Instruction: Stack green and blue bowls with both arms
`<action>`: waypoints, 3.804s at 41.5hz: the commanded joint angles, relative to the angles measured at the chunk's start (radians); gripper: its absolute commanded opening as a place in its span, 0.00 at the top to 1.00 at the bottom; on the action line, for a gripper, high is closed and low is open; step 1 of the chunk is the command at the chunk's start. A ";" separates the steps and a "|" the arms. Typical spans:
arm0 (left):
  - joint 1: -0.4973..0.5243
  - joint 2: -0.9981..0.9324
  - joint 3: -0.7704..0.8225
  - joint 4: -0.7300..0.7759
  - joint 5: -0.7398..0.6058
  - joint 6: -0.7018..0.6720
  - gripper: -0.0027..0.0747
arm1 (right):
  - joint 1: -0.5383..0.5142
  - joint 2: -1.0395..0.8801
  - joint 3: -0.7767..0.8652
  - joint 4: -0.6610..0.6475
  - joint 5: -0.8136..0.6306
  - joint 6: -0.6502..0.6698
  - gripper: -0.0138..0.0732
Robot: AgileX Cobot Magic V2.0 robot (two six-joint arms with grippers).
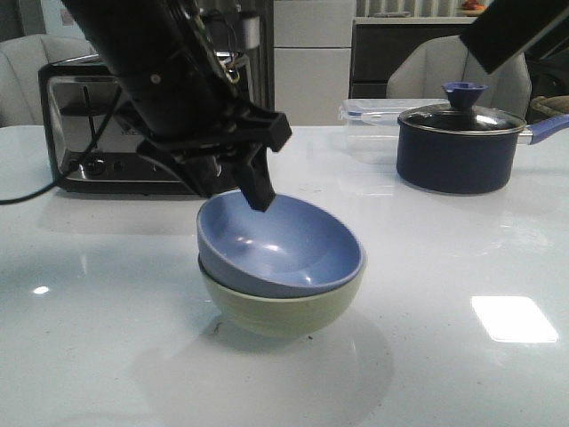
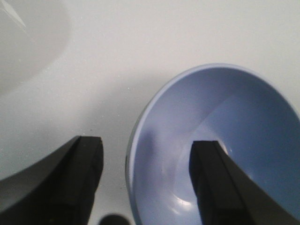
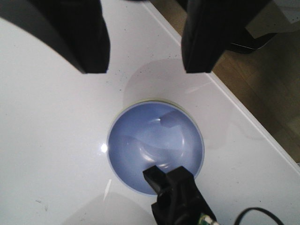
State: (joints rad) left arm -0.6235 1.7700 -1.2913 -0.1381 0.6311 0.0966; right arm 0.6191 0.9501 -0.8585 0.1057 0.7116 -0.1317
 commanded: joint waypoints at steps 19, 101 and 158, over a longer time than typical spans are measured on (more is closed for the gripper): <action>-0.007 -0.621 0.233 0.107 0.034 -0.004 0.35 | -0.108 -0.168 -0.005 -0.003 -0.005 0.006 0.31; 0.351 -1.517 0.959 0.119 -0.373 -0.004 0.85 | -0.108 -0.324 0.197 -0.005 -0.011 0.006 0.78; 0.534 -1.796 1.299 0.076 -0.661 -0.004 0.85 | -0.108 -0.324 0.197 -0.005 -0.011 0.006 0.78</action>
State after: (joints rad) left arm -0.0900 -0.0049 0.0032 -0.0540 0.0634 0.0966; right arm 0.5184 0.6290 -0.6342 0.1037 0.7639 -0.1238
